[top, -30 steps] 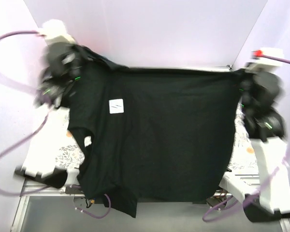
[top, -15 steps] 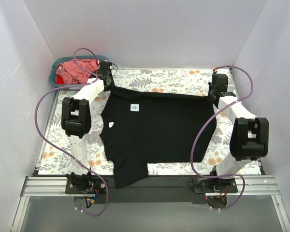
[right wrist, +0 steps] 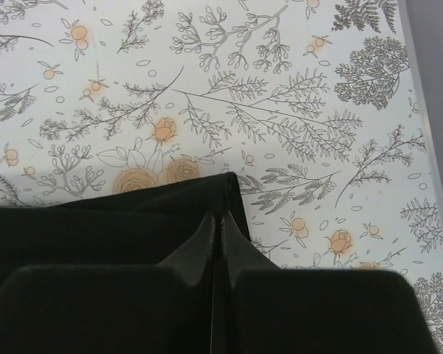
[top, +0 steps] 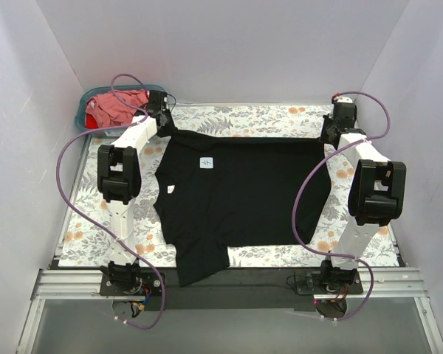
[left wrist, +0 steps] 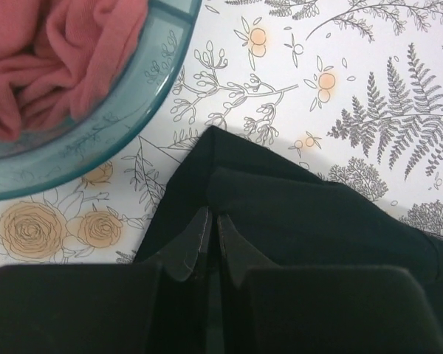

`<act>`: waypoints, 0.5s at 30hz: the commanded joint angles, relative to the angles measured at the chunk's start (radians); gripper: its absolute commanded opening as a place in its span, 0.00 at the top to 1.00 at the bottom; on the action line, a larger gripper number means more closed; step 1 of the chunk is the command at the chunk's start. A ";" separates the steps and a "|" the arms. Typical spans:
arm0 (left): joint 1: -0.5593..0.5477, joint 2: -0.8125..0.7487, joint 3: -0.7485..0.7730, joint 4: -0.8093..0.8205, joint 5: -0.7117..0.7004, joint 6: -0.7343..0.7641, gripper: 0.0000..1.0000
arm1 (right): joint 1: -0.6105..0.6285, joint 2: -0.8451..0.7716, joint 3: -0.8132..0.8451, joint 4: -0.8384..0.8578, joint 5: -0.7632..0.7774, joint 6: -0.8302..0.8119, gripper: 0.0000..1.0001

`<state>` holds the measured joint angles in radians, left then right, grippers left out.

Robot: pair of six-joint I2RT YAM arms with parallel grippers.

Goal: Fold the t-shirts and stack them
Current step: Flatten the tshirt out

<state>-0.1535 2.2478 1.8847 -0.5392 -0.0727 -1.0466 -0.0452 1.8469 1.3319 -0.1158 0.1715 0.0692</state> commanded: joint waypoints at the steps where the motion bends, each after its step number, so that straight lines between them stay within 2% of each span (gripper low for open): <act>1: 0.006 -0.115 -0.022 -0.042 0.031 -0.020 1.00 | -0.013 -0.021 0.035 -0.034 -0.044 0.018 0.99; 6: 0.006 -0.128 -0.039 -0.033 0.022 -0.027 1.00 | -0.042 -0.006 0.050 -0.050 -0.075 0.064 0.99; 15: 0.006 -0.033 0.068 0.047 0.019 -0.053 1.00 | -0.055 0.152 0.206 -0.053 -0.162 0.116 0.99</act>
<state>-0.1535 2.2204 1.8854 -0.5541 -0.0521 -1.0863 -0.0956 1.9553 1.4689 -0.1799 0.0471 0.1551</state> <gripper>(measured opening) 0.023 0.029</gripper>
